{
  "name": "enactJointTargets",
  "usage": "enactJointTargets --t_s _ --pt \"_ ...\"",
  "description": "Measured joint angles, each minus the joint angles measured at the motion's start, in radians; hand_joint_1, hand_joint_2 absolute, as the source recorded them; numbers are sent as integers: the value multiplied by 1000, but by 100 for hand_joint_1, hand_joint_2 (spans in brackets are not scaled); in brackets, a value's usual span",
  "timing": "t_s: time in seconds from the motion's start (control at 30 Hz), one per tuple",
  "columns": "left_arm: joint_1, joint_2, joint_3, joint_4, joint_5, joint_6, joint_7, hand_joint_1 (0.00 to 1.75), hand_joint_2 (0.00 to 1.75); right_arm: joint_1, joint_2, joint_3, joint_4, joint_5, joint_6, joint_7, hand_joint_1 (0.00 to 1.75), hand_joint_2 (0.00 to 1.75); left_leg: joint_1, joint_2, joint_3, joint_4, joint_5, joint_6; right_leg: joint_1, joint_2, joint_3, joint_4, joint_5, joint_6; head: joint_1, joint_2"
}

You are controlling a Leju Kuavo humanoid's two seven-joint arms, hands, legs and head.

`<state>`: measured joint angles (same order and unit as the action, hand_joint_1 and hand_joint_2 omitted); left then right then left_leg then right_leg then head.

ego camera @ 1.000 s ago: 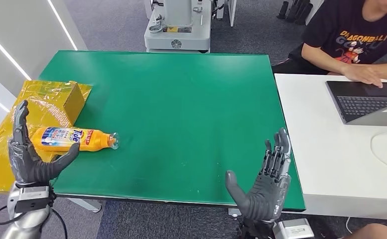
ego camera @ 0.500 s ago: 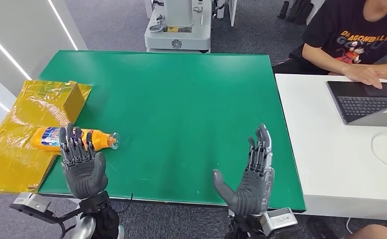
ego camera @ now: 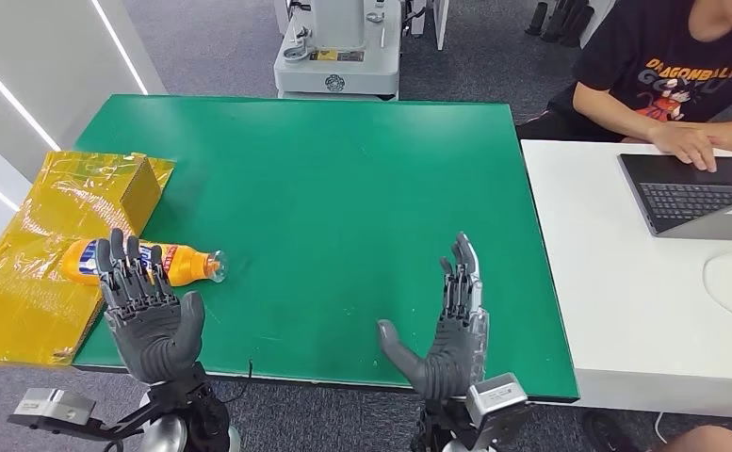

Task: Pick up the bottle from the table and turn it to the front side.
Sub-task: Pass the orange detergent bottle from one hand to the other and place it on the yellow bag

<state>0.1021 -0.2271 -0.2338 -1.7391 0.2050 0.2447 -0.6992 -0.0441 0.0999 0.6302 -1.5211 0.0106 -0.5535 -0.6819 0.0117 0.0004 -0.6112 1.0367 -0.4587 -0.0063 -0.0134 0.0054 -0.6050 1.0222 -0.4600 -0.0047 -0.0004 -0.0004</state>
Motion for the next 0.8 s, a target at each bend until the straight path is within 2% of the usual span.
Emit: enactJointTargets --t_s 0.23,0.57,0.8 --pt "-1 -2 14 0 78 -116 0 0 175 -37 -7 8 38 -22 0 -9 0 175 0 0 0 0 0 0 0 0 0 0 0 0 0 0" --pt "-3 -4 24 5 69 -167 0 0 175 -74 -8 21 78 -39 -26 -13 0 175 0 0 0 0 0 0 0 0 0 0 0 0 0 0" --pt "-3 -7 24 7 50 -169 0 0 175 -73 -12 25 96 -46 -33 -17 0 175 0 0 0 0 0 0 0 0 0 0 0 0 0 0"
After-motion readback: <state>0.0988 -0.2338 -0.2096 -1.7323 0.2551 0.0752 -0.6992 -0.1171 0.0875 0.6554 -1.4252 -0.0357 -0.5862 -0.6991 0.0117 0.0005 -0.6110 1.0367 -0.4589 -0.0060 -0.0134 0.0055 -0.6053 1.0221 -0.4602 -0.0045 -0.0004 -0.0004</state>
